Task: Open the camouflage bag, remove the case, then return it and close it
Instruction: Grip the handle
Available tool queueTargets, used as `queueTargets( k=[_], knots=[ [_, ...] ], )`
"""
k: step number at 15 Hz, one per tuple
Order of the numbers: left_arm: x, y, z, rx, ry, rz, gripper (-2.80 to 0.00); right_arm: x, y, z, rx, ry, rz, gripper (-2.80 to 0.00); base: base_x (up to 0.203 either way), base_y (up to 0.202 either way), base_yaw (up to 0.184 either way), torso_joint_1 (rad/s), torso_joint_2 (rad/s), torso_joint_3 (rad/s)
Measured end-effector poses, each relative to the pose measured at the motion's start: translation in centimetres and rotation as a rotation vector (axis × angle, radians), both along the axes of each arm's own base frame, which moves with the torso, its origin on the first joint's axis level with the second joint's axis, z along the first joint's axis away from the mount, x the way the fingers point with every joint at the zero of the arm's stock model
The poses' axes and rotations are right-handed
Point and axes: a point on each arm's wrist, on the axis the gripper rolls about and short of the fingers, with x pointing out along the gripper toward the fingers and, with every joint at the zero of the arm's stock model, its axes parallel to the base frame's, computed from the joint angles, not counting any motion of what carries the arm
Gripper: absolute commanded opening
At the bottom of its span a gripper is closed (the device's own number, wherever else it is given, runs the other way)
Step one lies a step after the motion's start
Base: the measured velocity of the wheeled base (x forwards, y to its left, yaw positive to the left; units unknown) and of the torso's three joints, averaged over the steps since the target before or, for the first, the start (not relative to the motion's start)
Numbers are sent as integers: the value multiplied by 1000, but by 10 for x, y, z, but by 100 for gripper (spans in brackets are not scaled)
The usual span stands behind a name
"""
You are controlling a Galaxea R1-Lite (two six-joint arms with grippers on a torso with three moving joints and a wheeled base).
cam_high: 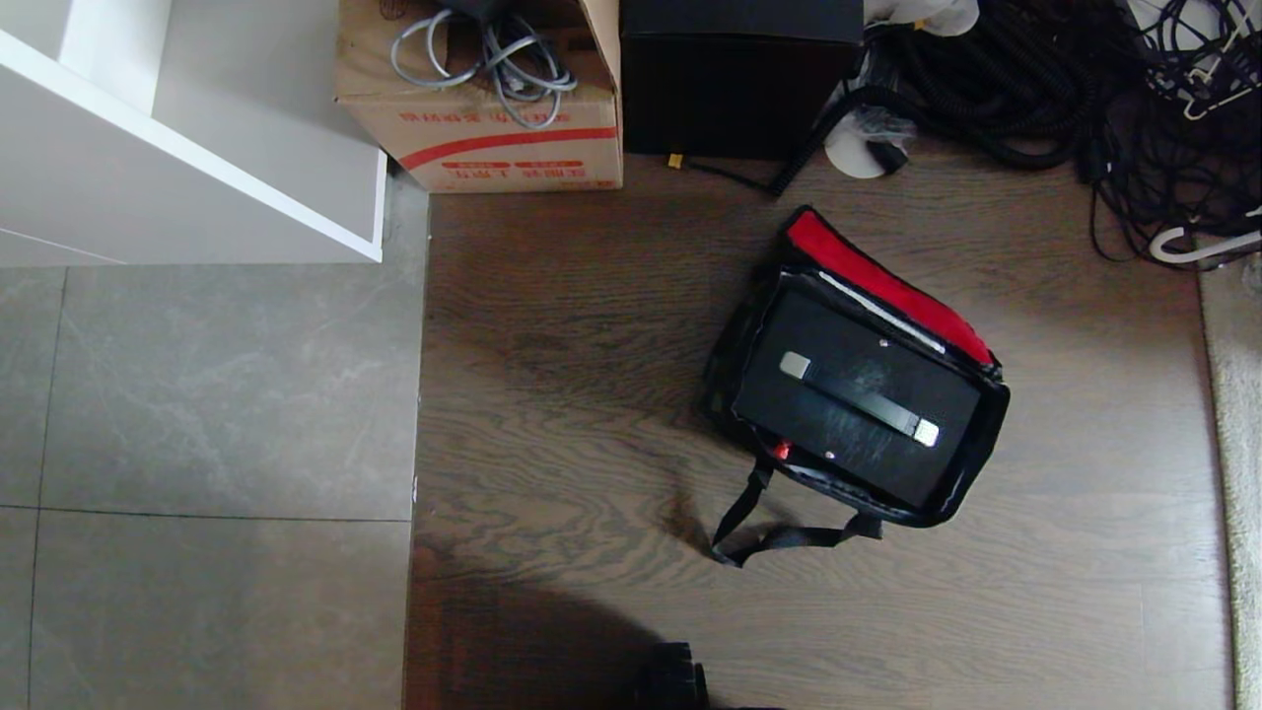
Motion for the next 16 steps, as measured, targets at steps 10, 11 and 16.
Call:
queueTargets(
  k=[10, 11, 16],
  knots=[
    [0, 0, 0, 0, 0, 0, -280, -1, 0, 0, 0, -18, 3, -280, 0, 0, 0, 0, 0, 0],
    [0, 0, 0, 0, 0, 0, -280, -3, 0, 0, 0, -33, 3, -280, 0, 0, 0, 0, 0, 0],
    [0, 0, 0, -1, 0, 0, -280, -17, 0, -2, 3, -209, 0, -280, 0, 0, 0, 0, 0, 0]
  ],
)
